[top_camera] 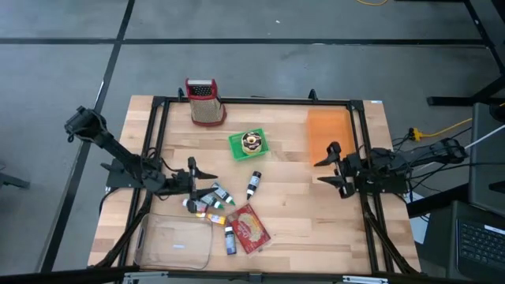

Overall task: Pick & Place Food Item
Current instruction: Put the red popcorn bag into the orange bin

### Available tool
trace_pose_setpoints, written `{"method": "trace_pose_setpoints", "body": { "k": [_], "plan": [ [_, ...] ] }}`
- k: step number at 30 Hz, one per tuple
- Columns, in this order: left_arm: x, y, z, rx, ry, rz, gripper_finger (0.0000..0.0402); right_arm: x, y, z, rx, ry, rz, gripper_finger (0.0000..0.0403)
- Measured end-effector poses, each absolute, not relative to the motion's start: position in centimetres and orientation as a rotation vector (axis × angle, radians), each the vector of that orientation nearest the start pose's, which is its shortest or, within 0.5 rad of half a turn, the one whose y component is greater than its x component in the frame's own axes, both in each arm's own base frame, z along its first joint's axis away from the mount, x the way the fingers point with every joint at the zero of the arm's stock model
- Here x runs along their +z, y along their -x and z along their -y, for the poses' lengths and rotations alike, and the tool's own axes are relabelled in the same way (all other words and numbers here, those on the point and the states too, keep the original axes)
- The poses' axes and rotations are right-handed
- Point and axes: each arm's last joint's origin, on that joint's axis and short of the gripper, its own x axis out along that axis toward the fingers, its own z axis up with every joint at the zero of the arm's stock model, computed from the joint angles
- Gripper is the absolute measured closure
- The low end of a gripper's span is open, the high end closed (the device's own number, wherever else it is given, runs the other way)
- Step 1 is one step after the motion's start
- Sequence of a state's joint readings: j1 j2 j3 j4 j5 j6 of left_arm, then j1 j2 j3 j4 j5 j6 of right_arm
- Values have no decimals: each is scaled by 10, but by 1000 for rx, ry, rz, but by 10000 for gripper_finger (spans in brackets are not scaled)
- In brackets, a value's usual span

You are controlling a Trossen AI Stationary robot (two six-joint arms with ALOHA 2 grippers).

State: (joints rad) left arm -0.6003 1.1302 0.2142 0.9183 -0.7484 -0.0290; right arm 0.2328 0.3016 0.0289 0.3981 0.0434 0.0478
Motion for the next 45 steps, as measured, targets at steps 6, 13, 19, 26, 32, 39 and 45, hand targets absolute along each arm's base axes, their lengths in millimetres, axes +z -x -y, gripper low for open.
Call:
{"method": "trace_pose_setpoints", "body": {
  "k": [6,13,19,26,32,39,45],
  "plan": [
    [177,-170,91,198,-17,-63,227,185,-114,-26,207,-155,118,176],
    [172,-170,89,237,-36,-103,227,192,-112,-27,300,-362,163,176],
    [168,-169,88,269,1,-124,227,192,-113,-25,231,-370,171,176],
    [169,-169,87,288,3,-119,227,187,-117,-20,15,-337,156,176],
    [168,-169,87,287,-6,-124,227,181,-123,-21,-9,-401,92,176],
    [168,-170,86,292,-21,-127,227,166,-134,-25,-19,-512,-35,176],
    [168,-174,80,283,-13,-132,227,173,-142,-29,33,-553,34,176]
  ]
}}
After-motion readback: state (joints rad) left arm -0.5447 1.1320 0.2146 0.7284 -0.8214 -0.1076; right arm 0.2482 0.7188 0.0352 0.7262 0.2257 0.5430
